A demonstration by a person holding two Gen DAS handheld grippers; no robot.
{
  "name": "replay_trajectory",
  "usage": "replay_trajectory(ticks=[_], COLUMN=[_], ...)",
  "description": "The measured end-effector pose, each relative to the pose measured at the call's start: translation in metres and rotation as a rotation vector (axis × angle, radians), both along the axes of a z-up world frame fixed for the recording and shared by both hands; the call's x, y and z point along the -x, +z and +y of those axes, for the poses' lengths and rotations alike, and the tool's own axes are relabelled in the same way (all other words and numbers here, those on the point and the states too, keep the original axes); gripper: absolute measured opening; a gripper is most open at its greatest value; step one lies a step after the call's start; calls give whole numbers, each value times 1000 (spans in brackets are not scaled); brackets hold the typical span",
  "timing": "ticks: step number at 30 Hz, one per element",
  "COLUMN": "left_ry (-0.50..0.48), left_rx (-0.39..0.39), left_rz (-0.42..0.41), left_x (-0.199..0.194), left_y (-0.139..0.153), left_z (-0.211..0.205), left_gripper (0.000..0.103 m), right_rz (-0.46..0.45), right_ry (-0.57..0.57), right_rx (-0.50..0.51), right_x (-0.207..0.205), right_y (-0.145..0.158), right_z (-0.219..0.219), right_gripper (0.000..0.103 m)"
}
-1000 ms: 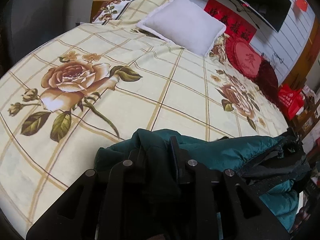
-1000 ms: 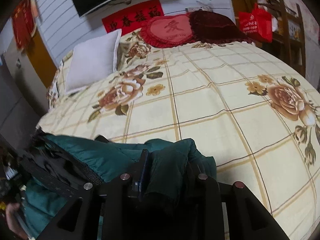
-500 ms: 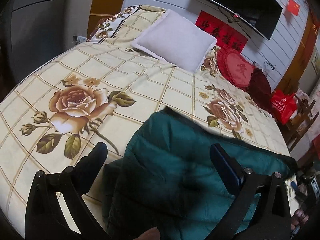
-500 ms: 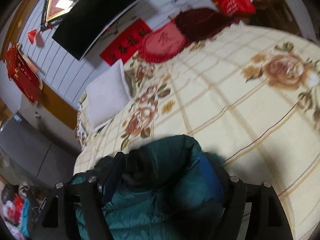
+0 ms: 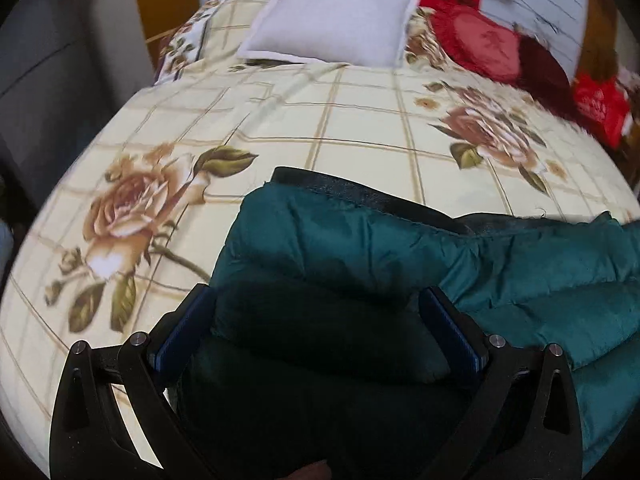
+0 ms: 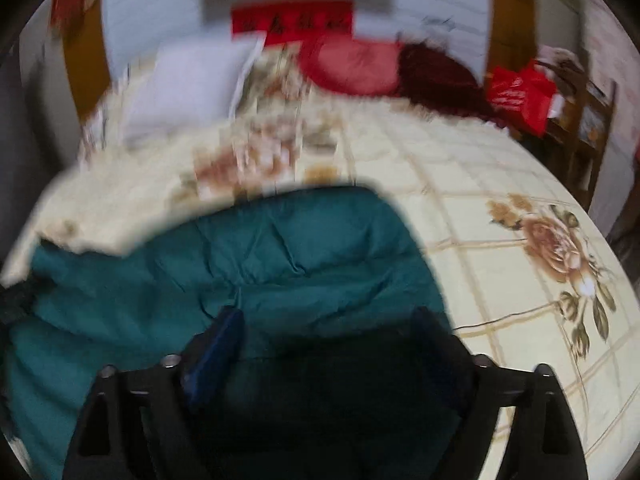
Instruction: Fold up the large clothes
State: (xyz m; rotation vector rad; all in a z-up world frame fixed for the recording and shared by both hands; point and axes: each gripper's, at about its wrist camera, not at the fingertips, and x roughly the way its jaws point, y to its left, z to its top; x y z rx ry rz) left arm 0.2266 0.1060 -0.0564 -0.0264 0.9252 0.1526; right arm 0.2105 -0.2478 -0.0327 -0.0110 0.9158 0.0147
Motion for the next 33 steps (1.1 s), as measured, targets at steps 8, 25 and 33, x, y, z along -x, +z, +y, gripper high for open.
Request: replay_trajectory(ticks=[8, 25, 33], left_ry=[92, -79, -117], left_rx=[15, 126, 240], left_rz=[18, -85, -35], left_x=[-6, 133, 148], left_y=[-12, 35, 5], left_z=[5, 56, 56], left_gripper=[103, 103, 103], right_rz=[70, -168, -18], right_ry=[16, -27, 4], right_rx=[-54, -318, -474], right_x=[-25, 114, 149], right_y=[-22, 50, 9], right_z=[-8, -87, -103], right_gripper=[102, 101, 101])
